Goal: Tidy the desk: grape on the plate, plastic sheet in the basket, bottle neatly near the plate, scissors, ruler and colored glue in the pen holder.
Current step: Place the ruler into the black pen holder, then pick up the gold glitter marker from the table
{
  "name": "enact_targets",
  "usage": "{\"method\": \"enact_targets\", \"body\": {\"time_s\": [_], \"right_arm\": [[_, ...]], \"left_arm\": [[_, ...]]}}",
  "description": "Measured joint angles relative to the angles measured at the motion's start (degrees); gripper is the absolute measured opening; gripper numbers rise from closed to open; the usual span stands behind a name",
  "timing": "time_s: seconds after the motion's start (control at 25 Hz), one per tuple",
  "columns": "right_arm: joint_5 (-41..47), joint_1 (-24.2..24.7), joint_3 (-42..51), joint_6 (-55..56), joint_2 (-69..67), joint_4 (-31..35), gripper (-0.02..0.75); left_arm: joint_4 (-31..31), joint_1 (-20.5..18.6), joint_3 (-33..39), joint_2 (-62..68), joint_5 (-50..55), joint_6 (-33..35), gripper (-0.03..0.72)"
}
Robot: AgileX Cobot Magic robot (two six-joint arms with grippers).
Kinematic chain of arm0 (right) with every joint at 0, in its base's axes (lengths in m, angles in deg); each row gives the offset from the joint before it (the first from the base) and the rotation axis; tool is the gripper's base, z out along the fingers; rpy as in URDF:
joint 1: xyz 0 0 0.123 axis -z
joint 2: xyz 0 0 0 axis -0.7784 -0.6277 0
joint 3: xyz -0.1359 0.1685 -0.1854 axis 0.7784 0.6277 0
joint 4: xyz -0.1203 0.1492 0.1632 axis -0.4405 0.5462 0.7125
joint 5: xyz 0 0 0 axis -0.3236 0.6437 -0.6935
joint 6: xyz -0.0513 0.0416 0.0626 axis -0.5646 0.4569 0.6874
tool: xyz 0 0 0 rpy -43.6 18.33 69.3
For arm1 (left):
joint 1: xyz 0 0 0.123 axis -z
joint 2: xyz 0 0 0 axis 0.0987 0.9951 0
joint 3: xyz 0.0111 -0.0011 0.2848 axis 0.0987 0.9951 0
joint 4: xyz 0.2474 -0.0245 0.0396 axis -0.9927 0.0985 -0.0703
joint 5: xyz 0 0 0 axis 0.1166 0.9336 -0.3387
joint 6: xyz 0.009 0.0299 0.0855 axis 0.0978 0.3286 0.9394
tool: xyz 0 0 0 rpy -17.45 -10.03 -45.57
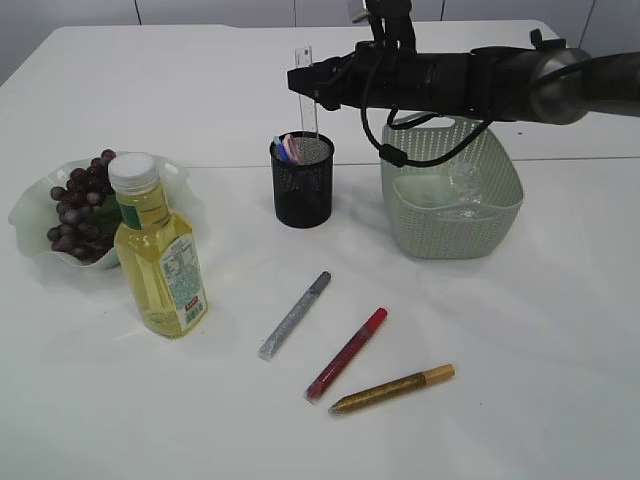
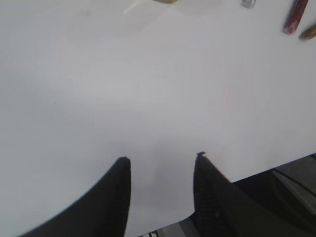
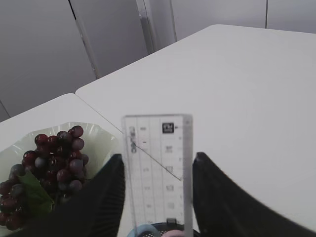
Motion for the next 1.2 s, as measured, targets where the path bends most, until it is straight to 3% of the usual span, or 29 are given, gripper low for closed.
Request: {"method": "enact_targets", "body": {"time_s": [0.16,0.4,0.48,0.6,0.84,0.96,1.2], "right_arm": [[0.32,0.12,0.01,0.00,0.00,0.00,0.400],[0.25,0.49,0.01,5.18,1.58,-2.93,0.426],[-1.11,0.49,0.01,11.84,3.46,-9.09,0.427],[-1.87,0.49,0.01,28.82,7.61,-24.94,0.427],[7.04,-0.43,0.01,73.08,17.18,-63.31,0.396],[15.52,-1.59,0.01,82.14,20.75,-73.72,0.393],[28.50,-2.59,0.27,92.14,26.56,-84.49,0.393]], "left_arm": [[0.00,0.00,0.00,0.00,0.00,0.00,0.312],[0.09,0.00,0.00,0.00,0.00,0.00,0.312],[0.09,0.00,0.00,0.00,0.00,0.00,0.312],[0.12,0.00,0.00,0.00,0.10,0.00,0.312],[0.21,0.00,0.00,0.00,0.10,0.00,0.311],[0.21,0.00,0.00,0.00,0.10,0.00,0.310],[0.21,0.00,0.00,0.00,0.10,0.00,0.310]]}}
